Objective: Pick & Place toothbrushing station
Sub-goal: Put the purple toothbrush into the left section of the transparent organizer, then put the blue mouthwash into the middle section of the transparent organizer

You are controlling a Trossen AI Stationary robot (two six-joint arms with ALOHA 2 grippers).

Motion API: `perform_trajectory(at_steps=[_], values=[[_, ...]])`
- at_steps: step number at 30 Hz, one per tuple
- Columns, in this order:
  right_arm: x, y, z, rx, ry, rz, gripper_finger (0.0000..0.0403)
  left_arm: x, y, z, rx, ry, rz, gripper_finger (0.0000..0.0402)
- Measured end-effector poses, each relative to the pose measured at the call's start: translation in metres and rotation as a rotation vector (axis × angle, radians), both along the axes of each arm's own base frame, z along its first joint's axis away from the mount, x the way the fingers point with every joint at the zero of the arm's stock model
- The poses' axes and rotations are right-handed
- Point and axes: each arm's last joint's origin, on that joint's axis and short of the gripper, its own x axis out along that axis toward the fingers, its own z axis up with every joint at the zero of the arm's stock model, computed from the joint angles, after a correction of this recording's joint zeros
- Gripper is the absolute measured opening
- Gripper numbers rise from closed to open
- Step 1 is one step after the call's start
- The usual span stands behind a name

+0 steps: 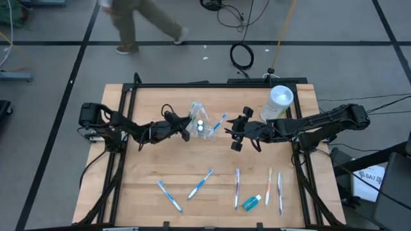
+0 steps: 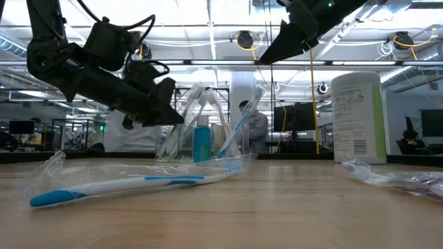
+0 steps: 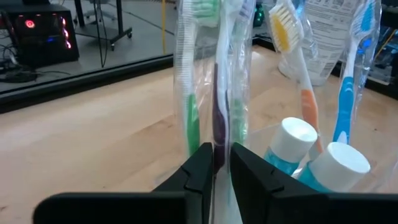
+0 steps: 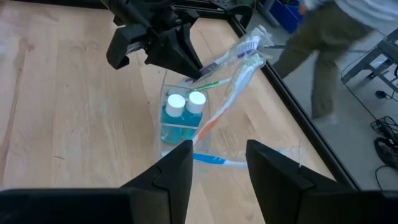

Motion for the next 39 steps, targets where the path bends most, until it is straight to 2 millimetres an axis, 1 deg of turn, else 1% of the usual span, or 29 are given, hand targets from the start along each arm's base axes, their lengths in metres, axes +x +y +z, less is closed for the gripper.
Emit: perform_trajectory(at_steps=[3,7,16,20,22,26,33,36,39], values=[[0.0,0.0,0.0,0.005,-0.003,-0.003,0.0141,0.0,0.0,0.001,-0.002,-0.01,-0.001,0.0066],[0.0,0.0,0.0,0.006,-0.009,-0.004,0.0141,0.0,-0.001,0.002,0.015,-0.002,-0.012,0.0092],[0.0,0.0,0.001,0.007,-0.012,-0.003,0.0141,0.0,-0.002,0.003,0.045,0.016,-0.016,0.0179],[0.001,0.0,0.001,0.008,-0.016,-0.004,0.0141,0.0,-0.002,0.009,0.048,-0.01,-0.016,0.0206],[0.001,0.0,0.001,0.008,-0.021,-0.004,0.0141,-0.001,-0.002,0.014,0.047,-0.031,-0.022,0.0212],[0.001,0.0,0.002,0.009,-0.025,-0.004,0.0141,-0.004,-0.005,0.032,0.066,-0.098,-0.036,0.0213],[0.005,0.0,0.008,0.017,-0.104,-0.005,0.0141,-0.01,-0.021,0.059,0.156,-0.161,-0.109,0.0214],[0.007,0.0,0.012,-0.006,-0.136,0.008,0.0141,-0.012,-0.027,0.064,0.165,-0.177,-0.134,0.0214],[0.008,-0.002,0.015,-0.045,-0.153,0.022,0.0141,-0.012,-0.031,0.065,0.164,-0.181,-0.15,0.0214]])
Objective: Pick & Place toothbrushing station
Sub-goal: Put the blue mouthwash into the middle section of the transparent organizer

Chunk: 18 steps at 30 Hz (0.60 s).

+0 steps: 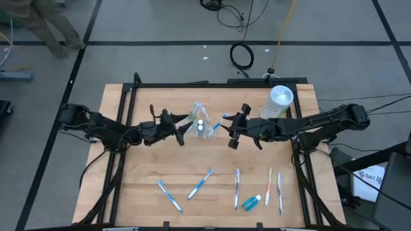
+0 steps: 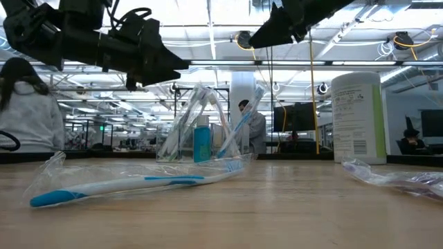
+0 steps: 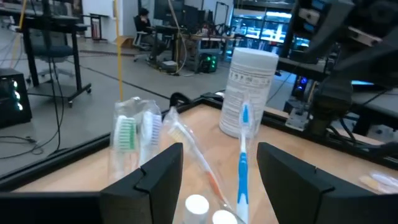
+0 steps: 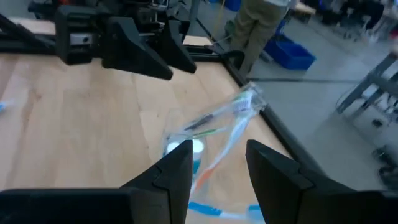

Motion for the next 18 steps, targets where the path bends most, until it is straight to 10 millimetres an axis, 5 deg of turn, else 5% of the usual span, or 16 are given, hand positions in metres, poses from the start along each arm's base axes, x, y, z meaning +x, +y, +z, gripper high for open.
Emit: perform_trajectory(at_steps=[7,18], values=[[0.001,0.01,-0.002,-0.034,0.051,0.207,0.0141,0.0,-0.007,-0.003,-0.018,0.026,-0.031,0.0214],[-0.024,0.067,-0.014,0.025,0.228,0.435,0.0142,0.0,-0.01,-0.005,-0.017,0.045,-0.042,0.0214]])
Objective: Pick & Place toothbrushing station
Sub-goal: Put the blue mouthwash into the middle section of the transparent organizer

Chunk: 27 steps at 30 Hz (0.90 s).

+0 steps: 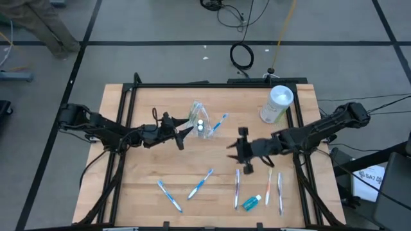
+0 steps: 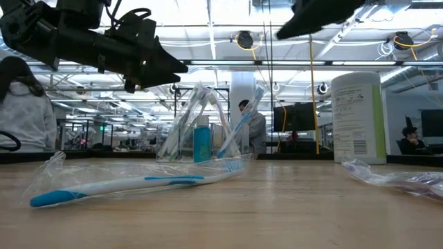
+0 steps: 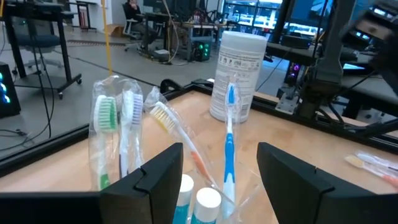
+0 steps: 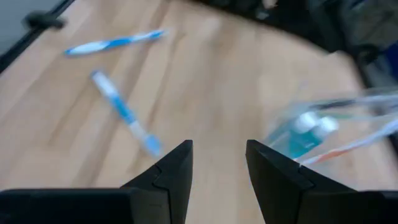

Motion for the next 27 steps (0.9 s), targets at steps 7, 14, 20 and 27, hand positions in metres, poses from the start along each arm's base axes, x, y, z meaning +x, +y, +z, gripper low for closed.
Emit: perform_trajectory(at_steps=[7,14,20,27], values=[[-0.023,0.043,-0.009,0.164,0.158,0.231,0.0142,0.0,0.0,0.0,0.044,0.02,-0.001,0.0214],[-0.045,0.073,-0.014,0.324,0.298,0.344,0.0142,0.0,0.0,0.0,0.046,0.023,0.0,0.0214],[-0.06,0.082,-0.03,0.372,0.382,0.314,0.0142,0.0,0.0,0.0,0.042,0.021,0.0,0.0214],[-0.077,0.08,-0.084,0.435,0.34,0.345,0.0141,0.0,0.0,0.0,0.037,0.019,0.001,0.0214]])
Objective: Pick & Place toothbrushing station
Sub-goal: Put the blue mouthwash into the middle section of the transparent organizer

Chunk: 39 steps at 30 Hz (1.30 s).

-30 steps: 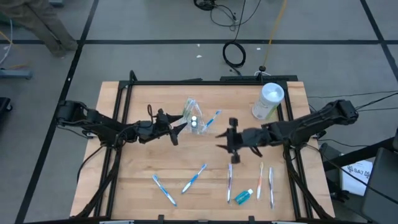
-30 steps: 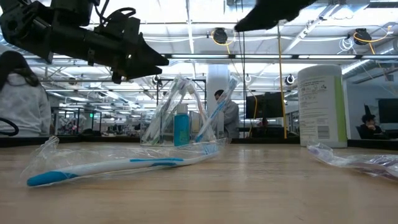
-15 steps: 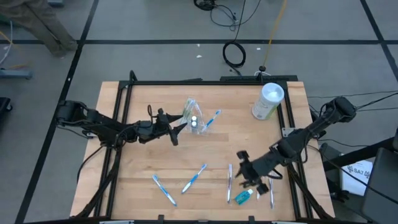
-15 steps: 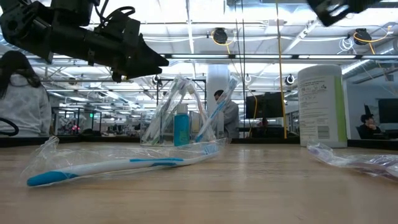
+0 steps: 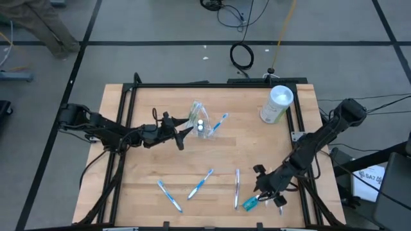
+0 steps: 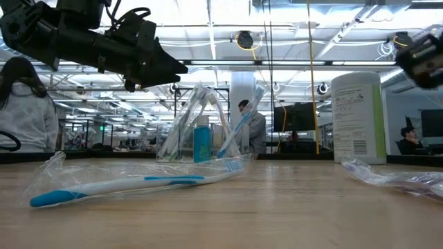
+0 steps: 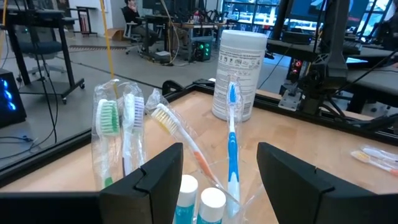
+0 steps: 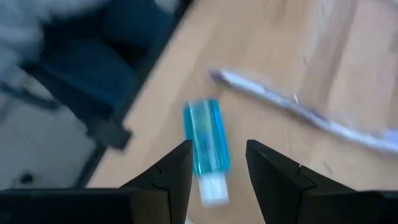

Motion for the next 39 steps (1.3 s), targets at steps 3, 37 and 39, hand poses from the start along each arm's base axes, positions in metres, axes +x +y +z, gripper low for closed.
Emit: perform_trajectory(at_steps=[3,37,39], values=[[-0.002,-0.002,-0.01,0.113,-0.125,-0.001,0.0141,0.0,0.0,0.0,-0.014,-0.007,0.001,0.0214],[0.023,0.049,-0.006,0.074,0.21,0.067,0.0116,0.0,0.012,0.0,-0.097,-0.055,0.078,0.0214],[0.024,0.048,-0.006,0.01,0.136,0.097,0.0116,0.0,0.012,0.0,-0.106,-0.059,0.078,0.0214]])
